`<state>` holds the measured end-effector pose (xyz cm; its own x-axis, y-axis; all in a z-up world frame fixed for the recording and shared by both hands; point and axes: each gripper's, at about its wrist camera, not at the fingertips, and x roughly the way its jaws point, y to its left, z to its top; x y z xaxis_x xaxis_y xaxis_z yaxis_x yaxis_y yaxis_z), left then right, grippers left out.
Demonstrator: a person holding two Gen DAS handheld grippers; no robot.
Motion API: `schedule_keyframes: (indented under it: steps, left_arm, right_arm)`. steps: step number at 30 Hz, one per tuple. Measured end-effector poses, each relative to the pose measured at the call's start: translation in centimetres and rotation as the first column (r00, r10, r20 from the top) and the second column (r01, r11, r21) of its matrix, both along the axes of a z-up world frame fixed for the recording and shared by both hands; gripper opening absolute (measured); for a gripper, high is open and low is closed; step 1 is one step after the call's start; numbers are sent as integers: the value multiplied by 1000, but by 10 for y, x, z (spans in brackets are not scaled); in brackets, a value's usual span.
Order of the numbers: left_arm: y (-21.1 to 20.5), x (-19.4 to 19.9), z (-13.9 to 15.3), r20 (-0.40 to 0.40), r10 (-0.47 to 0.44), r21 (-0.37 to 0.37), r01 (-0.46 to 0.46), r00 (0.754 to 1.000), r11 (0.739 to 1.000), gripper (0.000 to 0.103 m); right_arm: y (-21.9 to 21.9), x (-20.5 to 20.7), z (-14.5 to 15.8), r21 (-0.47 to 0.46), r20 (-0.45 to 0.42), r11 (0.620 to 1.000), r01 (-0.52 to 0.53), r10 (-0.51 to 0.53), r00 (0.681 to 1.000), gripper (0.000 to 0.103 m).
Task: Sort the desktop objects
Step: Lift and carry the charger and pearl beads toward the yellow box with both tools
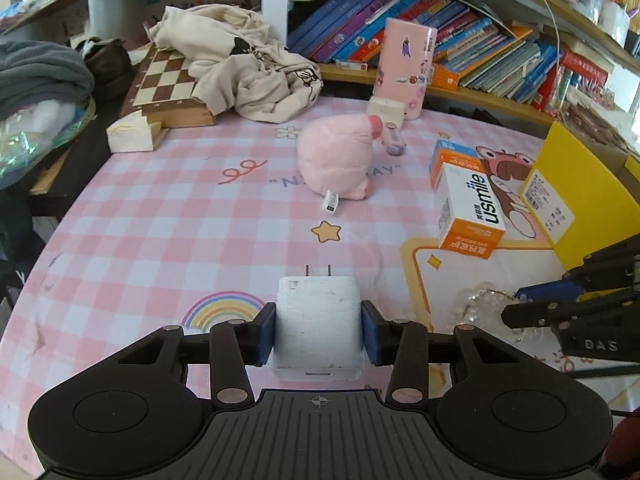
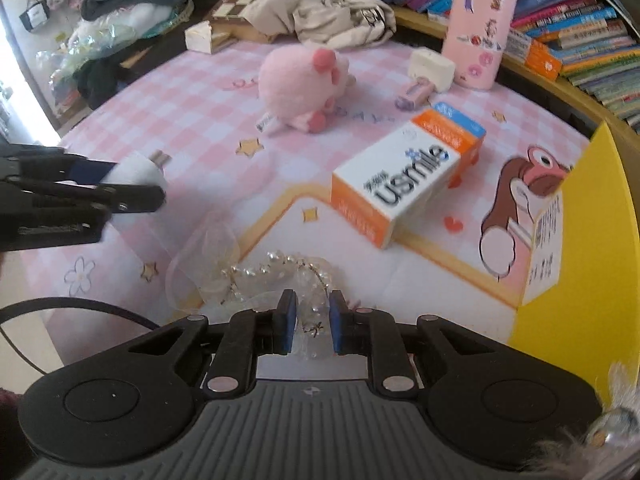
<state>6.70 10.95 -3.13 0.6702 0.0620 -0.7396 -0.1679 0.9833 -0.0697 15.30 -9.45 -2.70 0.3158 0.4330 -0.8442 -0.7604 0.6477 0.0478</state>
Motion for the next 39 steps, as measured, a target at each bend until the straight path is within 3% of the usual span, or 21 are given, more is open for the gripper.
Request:
schedule_keyframes:
  steps: [6, 10, 15, 39]
  left_arm:
    - [-5, -10, 6, 19, -8, -9, 8, 1000, 1000, 42]
    - [-8, -10, 6, 18, -21, -15, 21, 1000, 1000, 42]
    - [-12, -10, 6, 18, -36, -22, 37, 999, 999, 42]
    - [-26, -44, 32, 121, -82, -1, 83, 989, 997, 42]
  right_arm:
    - [-2, 1, -10, -29, -34, 999, 42, -43, 999, 27]
    - [-1, 1, -12, -29, -31, 999, 40, -41, 999, 28]
    - [0, -2, -10, -19, -5, 1000, 8, -8, 1000, 18]
    - [-19, -46, 36, 64, 128, 998, 24, -32, 991, 17]
